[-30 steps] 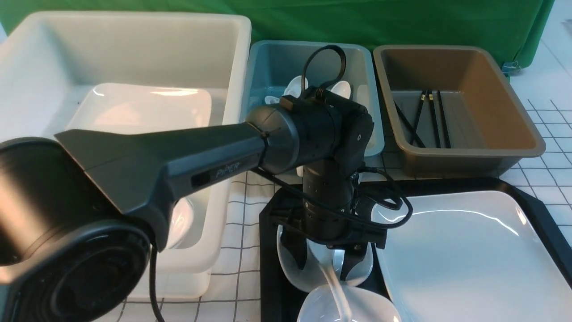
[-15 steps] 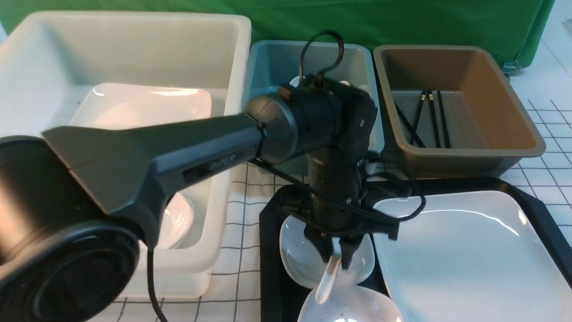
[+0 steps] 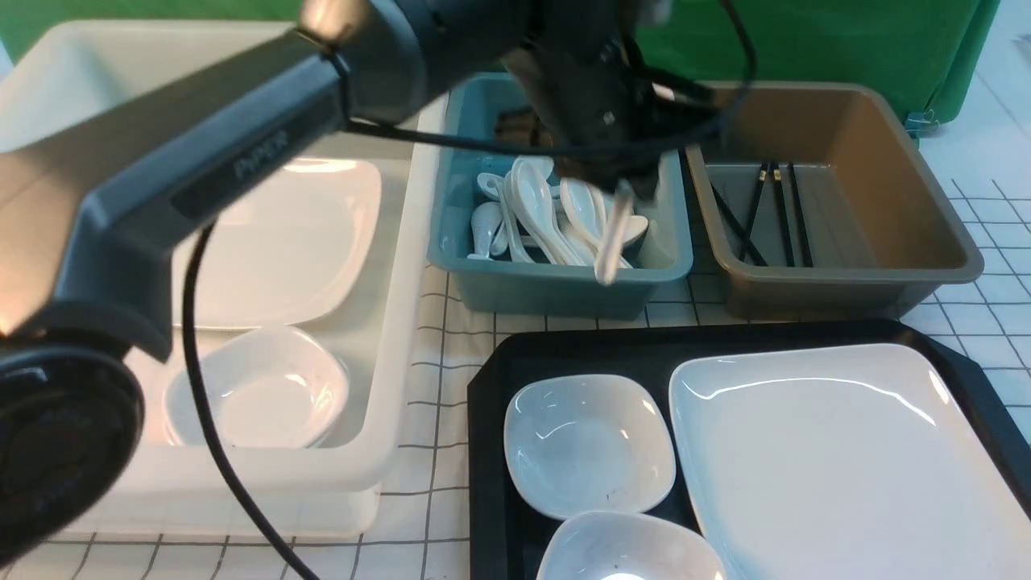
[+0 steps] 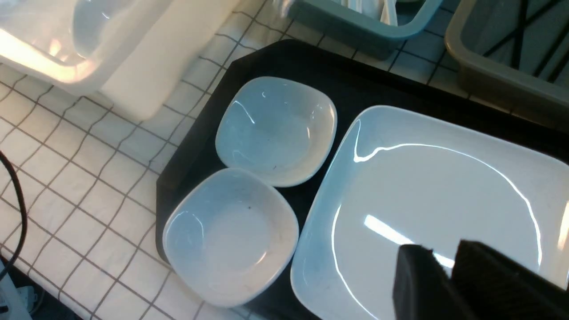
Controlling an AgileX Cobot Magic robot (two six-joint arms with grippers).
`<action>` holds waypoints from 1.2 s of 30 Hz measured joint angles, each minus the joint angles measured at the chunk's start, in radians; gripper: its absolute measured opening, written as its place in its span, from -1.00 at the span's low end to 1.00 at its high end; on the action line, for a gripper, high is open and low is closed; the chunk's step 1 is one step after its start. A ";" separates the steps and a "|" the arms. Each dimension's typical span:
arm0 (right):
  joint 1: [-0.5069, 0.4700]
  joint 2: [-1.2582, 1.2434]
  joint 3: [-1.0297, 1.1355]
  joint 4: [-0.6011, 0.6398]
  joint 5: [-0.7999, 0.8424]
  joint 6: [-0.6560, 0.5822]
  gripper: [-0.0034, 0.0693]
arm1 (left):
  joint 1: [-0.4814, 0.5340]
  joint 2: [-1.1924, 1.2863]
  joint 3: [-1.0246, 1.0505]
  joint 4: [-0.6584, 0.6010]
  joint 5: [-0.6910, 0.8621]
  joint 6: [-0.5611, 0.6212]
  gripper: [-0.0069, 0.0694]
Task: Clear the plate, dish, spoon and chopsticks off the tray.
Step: Use the left arm to put the soup spoon into the small storage box in the middle, then use the left arm to grab a small plate from the dinner plate
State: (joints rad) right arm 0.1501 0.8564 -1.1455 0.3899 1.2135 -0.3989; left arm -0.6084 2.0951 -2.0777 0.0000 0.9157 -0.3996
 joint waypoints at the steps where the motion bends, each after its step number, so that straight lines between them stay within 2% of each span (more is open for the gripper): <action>1: 0.000 0.000 0.000 0.000 -0.015 -0.010 -0.59 | 0.024 0.009 0.000 0.000 -0.063 0.000 -0.38; 4: 0.000 0.000 0.000 0.003 -0.076 -0.027 -0.64 | 0.066 0.033 0.000 0.000 -0.196 0.000 -0.38; 8: 0.000 0.000 0.000 0.031 -0.235 -0.052 -0.75 | 0.106 0.065 0.000 0.000 -0.303 0.000 -0.38; 14: 0.000 0.000 0.000 0.051 -0.378 -0.072 -0.77 | 0.144 0.113 0.000 -0.006 -0.336 0.000 -0.35; 16: 0.000 0.000 0.000 0.056 -0.389 -0.072 -0.77 | 0.155 0.135 0.000 -0.010 -0.335 0.000 -0.20; 17: 0.000 0.000 0.000 0.057 -0.389 -0.072 -0.77 | 0.155 0.136 0.000 -0.011 -0.335 0.000 -0.20; 21: 0.000 0.001 0.000 0.059 -0.389 -0.072 -0.77 | 0.159 0.143 0.000 -0.018 -0.300 0.000 0.21; 24: 0.000 0.001 0.000 0.059 -0.389 -0.072 -0.77 | 0.160 0.127 0.000 -0.030 -0.214 0.006 0.40; 26: 0.000 0.001 0.000 0.059 -0.387 -0.072 -0.77 | 0.161 0.105 0.000 -0.038 -0.146 0.037 0.41; 28: 0.000 0.001 0.001 0.059 -0.385 -0.072 -0.77 | 0.161 0.092 0.000 -0.052 -0.111 0.058 0.37; 29: 0.000 0.001 0.001 0.059 -0.381 -0.072 -0.77 | 0.161 0.062 0.000 -0.091 -0.041 0.106 0.22; 30: 0.000 0.001 0.001 0.059 -0.381 -0.072 -0.77 | 0.161 0.059 0.000 -0.091 -0.030 0.113 0.19; 32: 0.000 0.001 0.001 0.059 -0.371 -0.072 -0.77 | 0.147 0.002 -0.001 -0.161 0.148 0.234 -0.33; 33: 0.000 0.001 0.001 0.059 -0.365 -0.072 -0.77 | 0.136 -0.013 -0.001 -0.164 0.198 0.268 -0.52; 34: 0.000 0.001 0.001 0.059 -0.361 -0.072 -0.77 | 0.112 -0.036 0.003 -0.162 0.250 0.306 -0.65; 36: 0.000 0.001 0.001 0.061 -0.348 -0.072 -0.77 | 0.071 -0.064 0.022 -0.156 0.274 0.331 -0.75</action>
State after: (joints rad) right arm 0.1501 0.8573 -1.1446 0.4508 0.8652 -0.4713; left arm -0.5374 2.0306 -2.0558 -0.1562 1.1898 -0.0688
